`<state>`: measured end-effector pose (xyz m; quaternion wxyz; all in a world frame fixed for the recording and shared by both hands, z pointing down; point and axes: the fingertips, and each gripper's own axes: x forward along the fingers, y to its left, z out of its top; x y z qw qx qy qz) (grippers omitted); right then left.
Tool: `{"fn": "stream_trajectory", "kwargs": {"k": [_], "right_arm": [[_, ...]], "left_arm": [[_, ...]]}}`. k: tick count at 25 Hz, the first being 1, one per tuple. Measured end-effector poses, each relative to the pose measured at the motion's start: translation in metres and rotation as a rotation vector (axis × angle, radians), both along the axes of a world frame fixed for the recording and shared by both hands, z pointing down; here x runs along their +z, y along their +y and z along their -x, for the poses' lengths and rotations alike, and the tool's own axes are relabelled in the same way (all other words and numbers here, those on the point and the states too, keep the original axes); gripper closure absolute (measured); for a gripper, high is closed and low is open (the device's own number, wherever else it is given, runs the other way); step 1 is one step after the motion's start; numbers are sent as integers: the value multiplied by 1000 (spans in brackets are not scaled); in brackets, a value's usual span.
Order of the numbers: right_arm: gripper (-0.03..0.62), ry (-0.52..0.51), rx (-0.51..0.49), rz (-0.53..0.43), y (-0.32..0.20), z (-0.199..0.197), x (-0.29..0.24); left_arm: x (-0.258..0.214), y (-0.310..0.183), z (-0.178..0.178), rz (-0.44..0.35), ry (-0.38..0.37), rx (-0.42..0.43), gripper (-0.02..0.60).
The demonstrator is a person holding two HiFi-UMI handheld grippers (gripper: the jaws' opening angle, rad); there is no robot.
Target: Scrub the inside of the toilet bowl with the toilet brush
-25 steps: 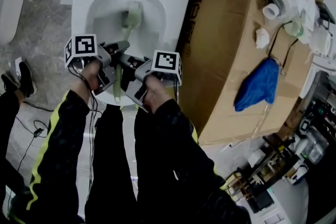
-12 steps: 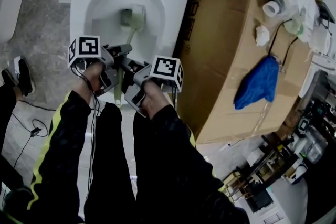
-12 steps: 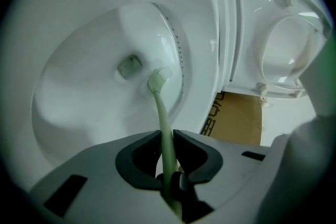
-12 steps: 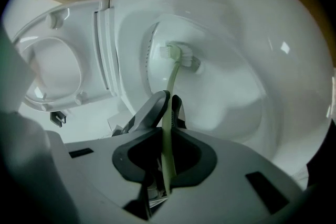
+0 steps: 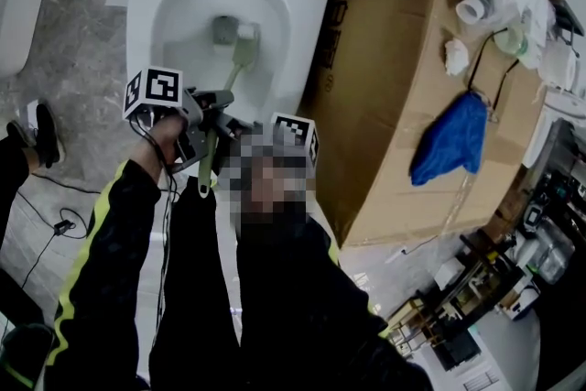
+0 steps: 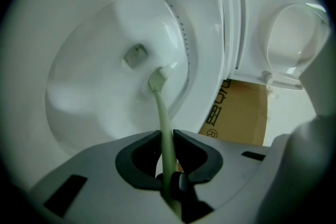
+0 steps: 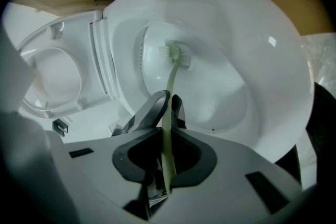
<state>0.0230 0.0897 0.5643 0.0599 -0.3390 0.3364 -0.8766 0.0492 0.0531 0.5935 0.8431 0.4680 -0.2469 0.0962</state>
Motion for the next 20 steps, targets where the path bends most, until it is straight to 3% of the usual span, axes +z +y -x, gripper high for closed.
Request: {"fn": "stream_trajectory", "kwargs": {"k": [11,20], "right_arm": [[537,-43,25,64,32,13,-8],[537,-132,-55,136,60,39,-11]], "left_arm": [[-4,39,12,83,-53,91,506],[-4,71,38,130,-154,263,505]]}}
